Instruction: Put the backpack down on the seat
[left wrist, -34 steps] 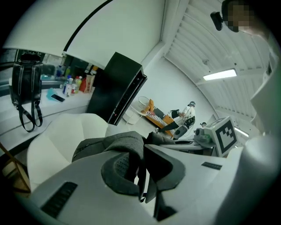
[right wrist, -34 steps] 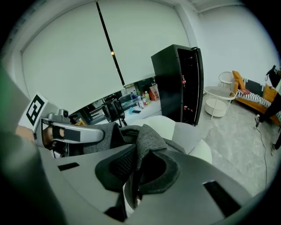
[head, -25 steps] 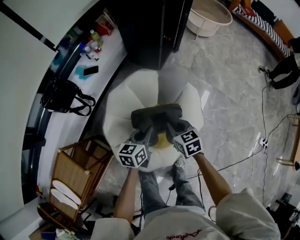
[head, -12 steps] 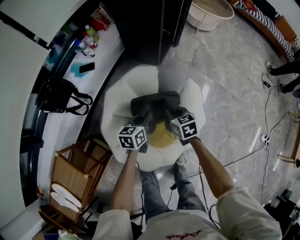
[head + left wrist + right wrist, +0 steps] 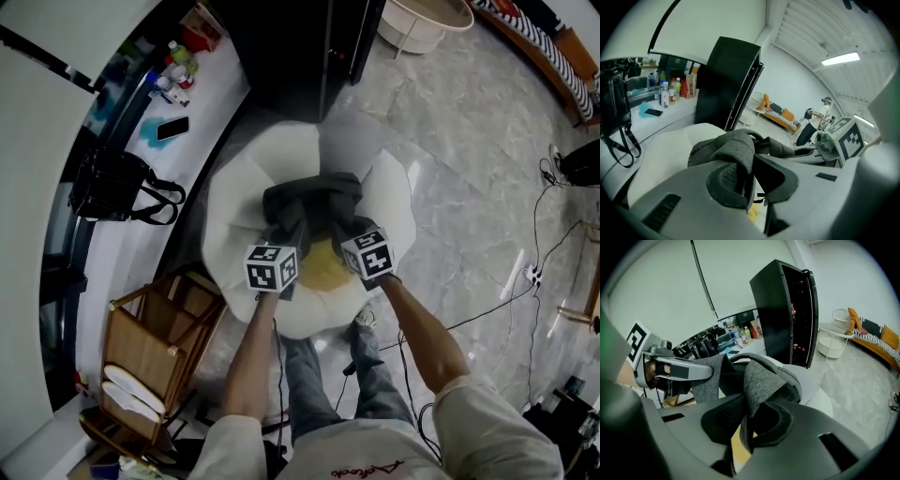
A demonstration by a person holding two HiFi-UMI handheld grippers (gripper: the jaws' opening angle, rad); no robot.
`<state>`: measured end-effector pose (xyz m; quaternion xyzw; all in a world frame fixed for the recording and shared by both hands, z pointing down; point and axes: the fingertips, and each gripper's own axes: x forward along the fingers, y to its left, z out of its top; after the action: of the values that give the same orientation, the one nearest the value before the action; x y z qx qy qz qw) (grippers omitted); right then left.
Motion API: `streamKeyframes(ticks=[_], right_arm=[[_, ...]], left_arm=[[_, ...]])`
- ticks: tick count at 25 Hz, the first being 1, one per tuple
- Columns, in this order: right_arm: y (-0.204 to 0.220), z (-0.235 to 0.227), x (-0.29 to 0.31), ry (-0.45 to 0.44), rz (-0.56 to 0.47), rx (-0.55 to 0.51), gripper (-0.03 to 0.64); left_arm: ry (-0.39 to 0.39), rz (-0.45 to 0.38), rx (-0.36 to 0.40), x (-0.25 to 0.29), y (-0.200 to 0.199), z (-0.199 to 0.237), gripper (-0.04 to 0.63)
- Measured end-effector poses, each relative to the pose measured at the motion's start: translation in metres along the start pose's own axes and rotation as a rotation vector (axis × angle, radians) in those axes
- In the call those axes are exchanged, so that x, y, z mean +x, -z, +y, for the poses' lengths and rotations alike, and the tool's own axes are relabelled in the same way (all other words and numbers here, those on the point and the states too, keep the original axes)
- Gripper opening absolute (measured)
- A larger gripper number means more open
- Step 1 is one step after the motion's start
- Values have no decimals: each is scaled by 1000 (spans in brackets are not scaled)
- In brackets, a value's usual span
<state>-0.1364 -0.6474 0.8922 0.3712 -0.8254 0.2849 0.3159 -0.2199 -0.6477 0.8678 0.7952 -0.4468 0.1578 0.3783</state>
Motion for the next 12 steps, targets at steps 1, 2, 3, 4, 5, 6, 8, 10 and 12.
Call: streamKeyframes(ticks=[1,2,3,4,5,6,8,10,12], right_arm=[[2,0,-1,0,3,1,51],[4,-1,-2,1,9,1,52],[5,-1,-2,4,17,-2,68],[7,-2,-3,8,27,-4,105],[9,-3,-4,10,35,-3,144],[11,-4,-5,12,40,2,169],[13,-7,-11,24,37,10,196],[15,-10,-18,38,31,14,206],[16,-12,-27,54,21,21,207]], left_arm=[[-5,5,1,-1,3,0,54],[-14,9,0,-2,5,0,55],[-25,13,-1,-3,7,1,62],[-35,19,-1,-3,9,1,83],[-45,25,-2,-4,11,2,109],[-53,33,-5,-5,14,3,128],[-72,47,-14,-11,23,7,161],[-105,56,-25,-22,34,14,166],[-134,55,-36,-35,42,20,166]])
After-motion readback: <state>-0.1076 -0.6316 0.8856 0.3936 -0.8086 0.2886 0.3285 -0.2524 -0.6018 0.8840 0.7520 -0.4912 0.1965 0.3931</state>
